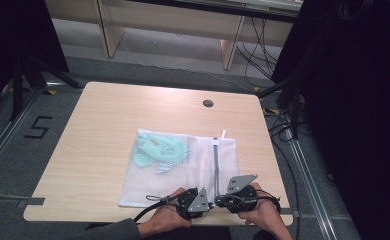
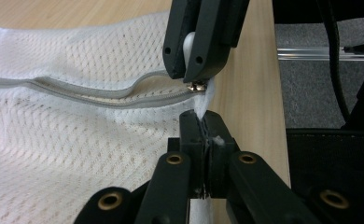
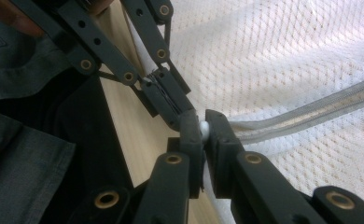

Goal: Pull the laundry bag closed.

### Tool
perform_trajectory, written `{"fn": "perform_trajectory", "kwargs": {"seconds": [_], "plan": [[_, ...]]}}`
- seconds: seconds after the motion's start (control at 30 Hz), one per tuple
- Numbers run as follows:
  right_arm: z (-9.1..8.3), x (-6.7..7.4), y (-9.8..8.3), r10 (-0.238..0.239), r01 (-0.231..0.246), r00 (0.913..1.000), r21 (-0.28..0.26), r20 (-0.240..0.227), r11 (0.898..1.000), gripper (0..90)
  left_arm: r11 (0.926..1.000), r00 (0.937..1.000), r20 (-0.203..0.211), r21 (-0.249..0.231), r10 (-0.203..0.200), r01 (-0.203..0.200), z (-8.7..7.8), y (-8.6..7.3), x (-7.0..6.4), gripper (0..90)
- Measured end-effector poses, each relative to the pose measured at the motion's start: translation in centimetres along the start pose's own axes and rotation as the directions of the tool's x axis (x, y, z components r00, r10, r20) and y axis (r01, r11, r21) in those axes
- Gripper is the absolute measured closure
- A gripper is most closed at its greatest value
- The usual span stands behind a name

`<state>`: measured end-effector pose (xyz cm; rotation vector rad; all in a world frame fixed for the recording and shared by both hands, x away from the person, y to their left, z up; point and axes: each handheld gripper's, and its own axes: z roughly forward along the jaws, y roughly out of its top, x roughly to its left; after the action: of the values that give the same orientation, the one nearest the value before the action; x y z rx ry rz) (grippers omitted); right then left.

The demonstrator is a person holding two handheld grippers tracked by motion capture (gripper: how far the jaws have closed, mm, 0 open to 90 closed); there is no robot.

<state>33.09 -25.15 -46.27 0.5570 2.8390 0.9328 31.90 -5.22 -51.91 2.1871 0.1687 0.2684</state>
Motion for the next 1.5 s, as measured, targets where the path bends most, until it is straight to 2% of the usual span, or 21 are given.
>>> {"fn": "perform_trajectory", "kwargs": {"seconds": [0.07,0.17,0.2,0.27,0.3,0.33,0.43,0.47,0.7,0.83,0.9,0.93,1.0,1.03,1.07,1.1,1.17,1.2,1.23,1.4,1.5], "plan": [[-0.1,0.1,-0.1,0.03,-0.03,0.9995,0.006,-0.001,1.0,86.6,1.0,1.0,-0.007,-0.003,0.006,-0.006,0.0,0.0,-0.1,88.3],[0.0,0.0,-0.1,0.032,-0.032,0.9994,0.014,-0.012,0.999,86.6,0.9997,0.9998,0.003,0.017,0.019,-0.019,-0.1,0.0,0.0,88.5],[0.1,0.0,-0.1,0.038,-0.038,0.9992,0.011,-0.014,0.999,86.6,0.9996,0.9996,-0.008,0.007,0.028,-0.028,0.0,0.0,-0.1,88.5],[0.2,-0.3,-0.2,0.018,-0.018,0.9997,0.007,-0.018,1.0,86.6,0.9993,0.9993,-0.007,0.008,0.038,-0.038,0.0,0.0,-0.1,88.7],[0.1,-0.3,-0.3,0.05,-0.049,0.9985,0.02,-0.023,0.999,86.6,0.9991,0.9994,0.005,0.023,0.035,-0.035,-0.1,0.0,-0.2,88.7],[0.2,-0.5,-0.4,0.058,-0.057,0.9979,0.019,-0.029,0.998,86.6,0.9982,0.9984,0.001,0.021,0.056,-0.056,-0.1,0.1,-0.1,88.8],[0.5,-0.8,-0.4,0.08,-0.079,0.9955,0.029,-0.051,0.996,86.7,0.9983,0.9985,0.001,0.016,0.055,-0.055,0.0,-0.1,-0.3,88.8],[0.6,-0.9,-0.4,0.077,-0.075,0.9956,0.031,-0.054,0.997,86.7,0.9981,0.9985,0.012,0.03,0.054,-0.054,0.0,-0.1,-0.3,88.9],[1.1,-1.5,-0.2,0.078,-0.075,0.995,0.048,-0.062,0.996,86.7,0.9991,0.9991,0.007,0.009,0.042,-0.042,0.2,-0.1,-0.3,88.9],[1.3,-1.4,0.1,0.096,-0.092,0.9937,0.075,-0.058,0.993,86.7,0.9984,0.9987,0.014,0.027,0.05,-0.05,0.1,-0.1,-0.2,88.9],[1.2,-1.5,0.2,0.089,-0.084,0.993,0.067,-0.077,0.994,86.7,0.9993,0.9995,0.011,0.021,0.031,-0.031,0.1,-0.1,-0.3,88.5],[1.1,-1.5,0.2,0.105,-0.101,0.9922,0.062,-0.067,0.993,86.7,0.9983,0.9987,0.008,0.029,0.05,-0.05,0.0,0.0,-0.2,88.0],[0.9,-1.6,0.2,0.104,-0.101,0.9926,0.052,-0.062,0.994,86.7,0.9991,0.9992,-0.002,0.012,0.041,-0.041,0.0,0.1,-0.1,87.1],[0.8,-1.5,0.2,0.123,-0.12,0.9907,0.059,-0.057,0.991,86.7,0.9975,0.9982,0.003,0.037,0.06,-0.06,-0.2,0.2,0.2,86.9],[0.8,-1.5,0.2,0.12,-0.117,0.9909,0.055,-0.061,0.992,86.7,0.9993,0.9994,-0.004,0.01,0.035,-0.035,0.0,0.0,0.1,86.9],[0.8,-1.4,0.2,0.121,-0.118,0.9905,0.054,-0.066,0.992,86.7,0.9985,0.9985,-0.006,0.013,0.054,-0.054,0.0,0.1,0.3,86.9],[0.9,-1.4,0.2,0.114,-0.111,0.9915,0.054,-0.062,0.992,86.7,0.9991,0.9992,-0.005,0.013,0.04,-0.04,0.0,0.1,0.1,86.4],[0.9,-1.4,0.2,0.116,-0.112,0.9911,0.056,-0.066,0.992,86.7,0.9969,0.9975,0.002,0.036,0.071,-0.071,-0.1,0.2,0.2,86.0],[0.9,-1.5,0.2,0.103,-0.1,0.9924,0.052,-0.067,0.994,86.7,0.9983,0.9985,-0.005,0.021,0.054,-0.054,0.1,0.1,0.0,85.7],[0.9,-1.4,0.2,0.117,-0.114,0.9908,0.055,-0.068,0.992,86.7,0.9969,0.9968,-0.023,0.02,0.076,-0.076,0.1,0.1,-0.1,83.1],[0.9,-1.5,0.2,0.109,-0.106,0.9918,0.05,-0.066,0.993,86.7,0.9959,0.9961,-0.013,0.026,0.087,-0.087,0.2,0.1,-0.2,84.6]]}}
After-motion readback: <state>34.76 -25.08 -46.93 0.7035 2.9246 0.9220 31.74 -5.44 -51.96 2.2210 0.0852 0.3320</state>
